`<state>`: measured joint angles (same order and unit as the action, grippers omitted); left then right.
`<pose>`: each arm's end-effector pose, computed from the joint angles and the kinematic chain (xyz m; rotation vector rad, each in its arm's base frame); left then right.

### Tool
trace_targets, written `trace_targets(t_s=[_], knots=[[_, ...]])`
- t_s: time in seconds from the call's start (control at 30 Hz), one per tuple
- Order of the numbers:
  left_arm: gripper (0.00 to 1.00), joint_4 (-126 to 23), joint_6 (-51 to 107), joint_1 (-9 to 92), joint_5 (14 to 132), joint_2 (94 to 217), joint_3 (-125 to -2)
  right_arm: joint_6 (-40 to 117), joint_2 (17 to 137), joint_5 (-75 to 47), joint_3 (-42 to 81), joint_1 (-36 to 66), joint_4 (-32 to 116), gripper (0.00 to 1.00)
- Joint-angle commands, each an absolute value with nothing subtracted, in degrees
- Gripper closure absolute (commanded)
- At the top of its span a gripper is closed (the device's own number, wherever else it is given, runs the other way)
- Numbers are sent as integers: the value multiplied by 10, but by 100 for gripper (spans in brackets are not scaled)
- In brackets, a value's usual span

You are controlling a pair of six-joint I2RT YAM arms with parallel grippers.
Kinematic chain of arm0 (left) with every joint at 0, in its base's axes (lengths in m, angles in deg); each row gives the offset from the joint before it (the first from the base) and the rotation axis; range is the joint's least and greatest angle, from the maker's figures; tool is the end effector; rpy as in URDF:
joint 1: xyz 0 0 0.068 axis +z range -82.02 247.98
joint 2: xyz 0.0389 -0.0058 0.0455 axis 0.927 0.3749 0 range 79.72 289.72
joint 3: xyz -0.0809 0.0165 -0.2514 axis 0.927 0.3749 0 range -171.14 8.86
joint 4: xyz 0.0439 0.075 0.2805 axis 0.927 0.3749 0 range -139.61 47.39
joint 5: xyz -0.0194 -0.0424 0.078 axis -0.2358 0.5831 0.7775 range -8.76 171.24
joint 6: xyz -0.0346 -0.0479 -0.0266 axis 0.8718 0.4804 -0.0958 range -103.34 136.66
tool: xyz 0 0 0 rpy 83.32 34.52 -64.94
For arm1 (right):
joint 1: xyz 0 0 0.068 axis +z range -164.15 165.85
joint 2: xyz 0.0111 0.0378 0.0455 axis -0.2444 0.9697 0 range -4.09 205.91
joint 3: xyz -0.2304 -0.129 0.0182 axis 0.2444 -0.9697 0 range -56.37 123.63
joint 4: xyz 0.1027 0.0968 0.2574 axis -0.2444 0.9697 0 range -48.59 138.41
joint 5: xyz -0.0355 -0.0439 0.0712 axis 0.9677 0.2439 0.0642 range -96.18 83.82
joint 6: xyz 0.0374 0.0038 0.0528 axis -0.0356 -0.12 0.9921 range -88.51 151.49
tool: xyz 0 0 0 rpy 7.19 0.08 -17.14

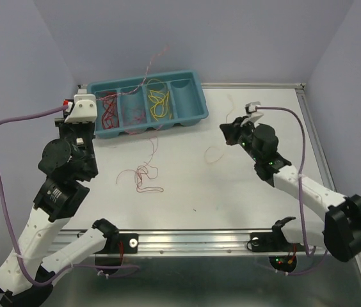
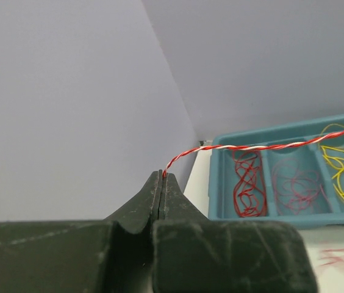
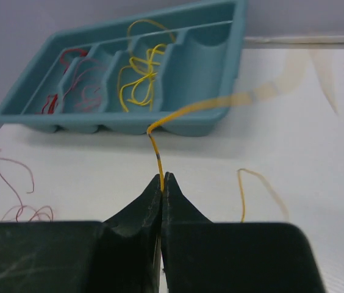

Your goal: Untangle the cables

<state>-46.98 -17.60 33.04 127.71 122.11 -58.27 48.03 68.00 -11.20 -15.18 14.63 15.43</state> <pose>0.1526 -0.0618 0.4981 0.0476 1.3224 0.4691 0.2919 0.1654 0.2542 -0.2490 1.6821 0.6692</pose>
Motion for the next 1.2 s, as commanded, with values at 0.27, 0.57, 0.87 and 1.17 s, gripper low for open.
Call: trace_targets(t_s=[0.27, 0.57, 0.87, 1.17], knots=[[100, -497, -183, 331, 1284, 1230, -577, 552, 536, 54, -223, 103, 223, 99], [100, -456, -131, 330, 1175, 1238, -564, 543, 679, -138, -31, 104, 197, 99], [100, -474, -138, 330, 1194, 1218, -548, 594, 807, -258, 187, 113, 185, 99], [100, -476, -136, 331, 1192, 1197, -540, 637, 957, -296, 402, 141, 181, 99]])
